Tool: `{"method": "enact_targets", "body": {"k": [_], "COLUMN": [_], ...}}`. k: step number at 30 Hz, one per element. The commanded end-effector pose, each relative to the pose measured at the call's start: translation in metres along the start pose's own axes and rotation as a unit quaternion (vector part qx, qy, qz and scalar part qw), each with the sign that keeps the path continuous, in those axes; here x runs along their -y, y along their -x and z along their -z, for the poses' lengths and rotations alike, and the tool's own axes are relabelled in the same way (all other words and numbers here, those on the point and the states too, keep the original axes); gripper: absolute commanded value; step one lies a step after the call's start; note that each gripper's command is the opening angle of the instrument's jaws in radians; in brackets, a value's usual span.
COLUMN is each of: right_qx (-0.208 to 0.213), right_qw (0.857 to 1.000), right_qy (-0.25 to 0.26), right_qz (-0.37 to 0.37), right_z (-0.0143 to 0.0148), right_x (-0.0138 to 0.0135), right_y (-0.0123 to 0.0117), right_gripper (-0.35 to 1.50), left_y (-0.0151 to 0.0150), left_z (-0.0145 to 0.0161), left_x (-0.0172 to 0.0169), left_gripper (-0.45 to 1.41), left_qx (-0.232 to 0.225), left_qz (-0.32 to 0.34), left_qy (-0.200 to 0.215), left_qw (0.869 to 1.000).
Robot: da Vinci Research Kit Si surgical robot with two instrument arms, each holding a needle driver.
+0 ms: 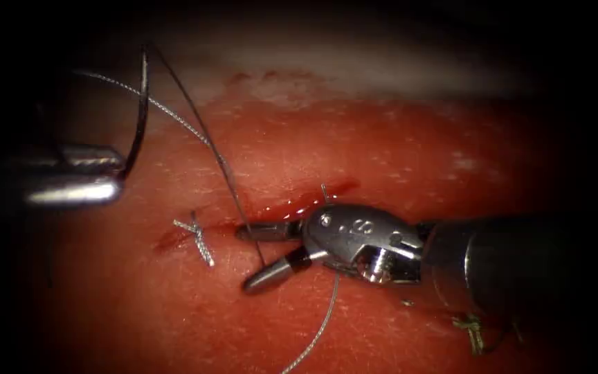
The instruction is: Wound Closure
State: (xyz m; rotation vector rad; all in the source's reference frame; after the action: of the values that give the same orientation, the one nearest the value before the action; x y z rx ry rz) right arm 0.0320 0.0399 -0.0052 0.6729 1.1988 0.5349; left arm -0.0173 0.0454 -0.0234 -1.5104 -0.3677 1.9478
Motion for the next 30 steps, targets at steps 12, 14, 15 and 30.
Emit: {"method": "enact_targets", "body": {"k": [12,14,15,30], "right_qx": [0.042,0.043,0.042,0.033], "right_qw": [0.995,0.995,0.995,0.991], "right_qy": [-0.069,-0.069,-0.071,-0.113], "right_qz": [-0.057,-0.063,-0.065,-0.070], "right_z": [0.0010,0.0014,0.0016,0.0034], "right_x": [0.0042,0.0051,0.0054,0.0110], "right_y": [-0.0028,-0.0040,-0.0044,-0.0095], "right_gripper": [-0.35,-0.35,-0.35,-0.35], "left_y": [0.0035,0.0046,0.0050,0.0079], "left_z": [-0.0002,-0.0001,0.0000,0.0016], "left_x": [0.0008,0.0011,0.0012,0.0025], "left_gripper": [-0.35,-0.35,-0.35,-0.35], "left_qx": [0.004,0.014,0.017,0.035], "left_qz": [-0.024,-0.029,-0.031,-0.074], "left_qy": [-0.004,-0.009,-0.010,-0.037], "left_qw": [1.000,0.999,0.999,0.996]}}
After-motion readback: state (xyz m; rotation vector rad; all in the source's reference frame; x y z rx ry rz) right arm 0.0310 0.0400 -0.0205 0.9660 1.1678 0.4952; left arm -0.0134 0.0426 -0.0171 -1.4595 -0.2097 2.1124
